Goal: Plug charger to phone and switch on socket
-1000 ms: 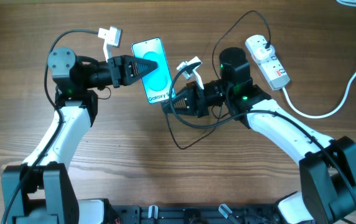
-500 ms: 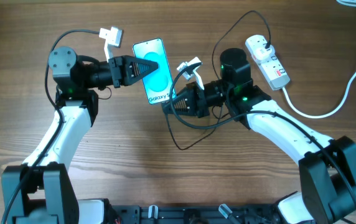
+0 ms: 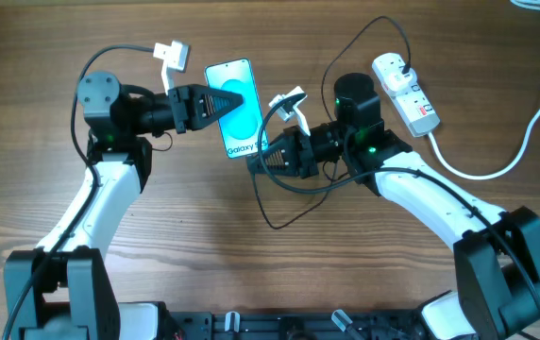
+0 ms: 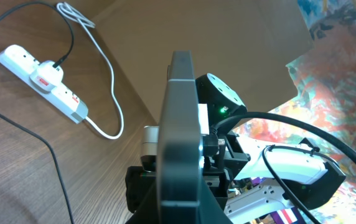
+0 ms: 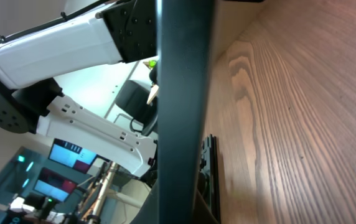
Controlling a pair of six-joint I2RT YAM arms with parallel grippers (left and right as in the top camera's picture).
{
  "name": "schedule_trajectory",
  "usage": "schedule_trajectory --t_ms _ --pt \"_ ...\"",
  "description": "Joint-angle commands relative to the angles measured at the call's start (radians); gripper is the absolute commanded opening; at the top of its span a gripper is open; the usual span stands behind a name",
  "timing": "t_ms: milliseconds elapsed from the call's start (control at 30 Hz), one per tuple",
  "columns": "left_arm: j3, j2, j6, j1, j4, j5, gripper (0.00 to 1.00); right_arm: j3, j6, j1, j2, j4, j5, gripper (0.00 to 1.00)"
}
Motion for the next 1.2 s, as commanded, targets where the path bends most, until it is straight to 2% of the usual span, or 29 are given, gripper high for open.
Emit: schedule_trajectory --t_ms 0,767,1167 --pt "-0.075 -0.017 0.013 -0.093 -0.01 0.16 0.04 0.086 0.0 0.0 -0.01 0.016 0.132 0.05" --pt "-0.111 -0.021 0.014 -0.153 -0.028 0.16 0.04 0.106 0.025 -0.025 -0.01 0.015 0.134 0.05" --pt "-0.204 -0.021 0.015 -0.153 -0.027 0.16 0.04 0.106 -0.055 -0.025 -0.01 -0.103 0.146 0.05"
